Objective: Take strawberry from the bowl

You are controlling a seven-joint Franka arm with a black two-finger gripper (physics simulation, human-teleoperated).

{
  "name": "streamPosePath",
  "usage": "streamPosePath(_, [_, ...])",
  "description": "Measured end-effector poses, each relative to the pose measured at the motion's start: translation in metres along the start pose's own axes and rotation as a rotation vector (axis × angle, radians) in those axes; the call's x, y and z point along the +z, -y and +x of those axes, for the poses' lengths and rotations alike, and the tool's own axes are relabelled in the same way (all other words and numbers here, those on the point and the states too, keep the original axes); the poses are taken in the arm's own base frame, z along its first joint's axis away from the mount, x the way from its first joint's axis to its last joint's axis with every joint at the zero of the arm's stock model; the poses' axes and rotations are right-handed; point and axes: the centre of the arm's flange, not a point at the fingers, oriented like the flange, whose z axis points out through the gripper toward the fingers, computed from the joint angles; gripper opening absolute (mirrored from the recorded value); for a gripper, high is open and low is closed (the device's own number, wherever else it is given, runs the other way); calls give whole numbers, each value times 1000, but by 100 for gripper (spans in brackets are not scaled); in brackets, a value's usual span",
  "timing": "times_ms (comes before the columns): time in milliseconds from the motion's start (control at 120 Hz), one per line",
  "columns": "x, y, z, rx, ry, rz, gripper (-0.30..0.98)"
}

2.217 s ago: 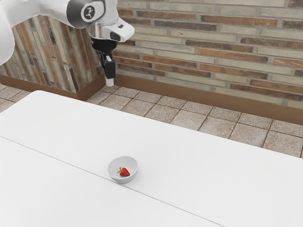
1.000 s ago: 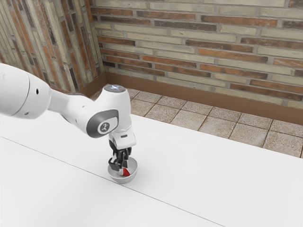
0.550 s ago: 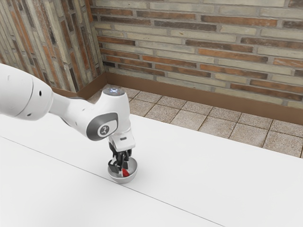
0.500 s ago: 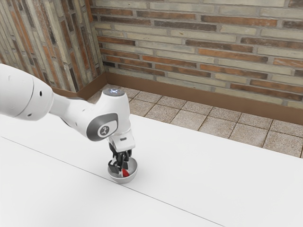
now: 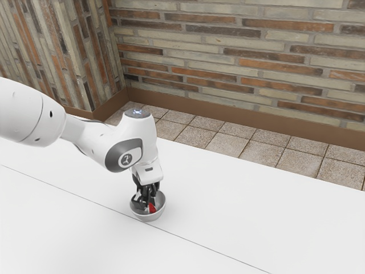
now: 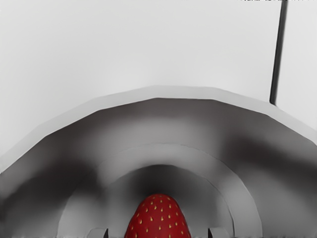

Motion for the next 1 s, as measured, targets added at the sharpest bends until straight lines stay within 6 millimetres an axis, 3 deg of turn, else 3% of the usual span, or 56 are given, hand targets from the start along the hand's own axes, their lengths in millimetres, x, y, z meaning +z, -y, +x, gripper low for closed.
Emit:
streamPosePath(258, [-13,0,1,8,2,24,13])
streamPosePath(400, [-61,-4,10,27,9,101,11])
streamPosePath(475, [-81,-16,42,84,4,129,10])
streamPosePath(558, [-95,-32,106,190,-25,151,10])
streamPosePath(625, [-93,-44,158,270,-52,149,10])
streamPosePath(708, [-100,-53,206,330,-93,163,10])
streamPosePath(817, [-93,-56,234,351,-130,166,11])
streamPosePath(925, [-89,-55,242,344,-149,170,12])
streamPosePath(1000, [-89,-54,243,335,-156,174,28])
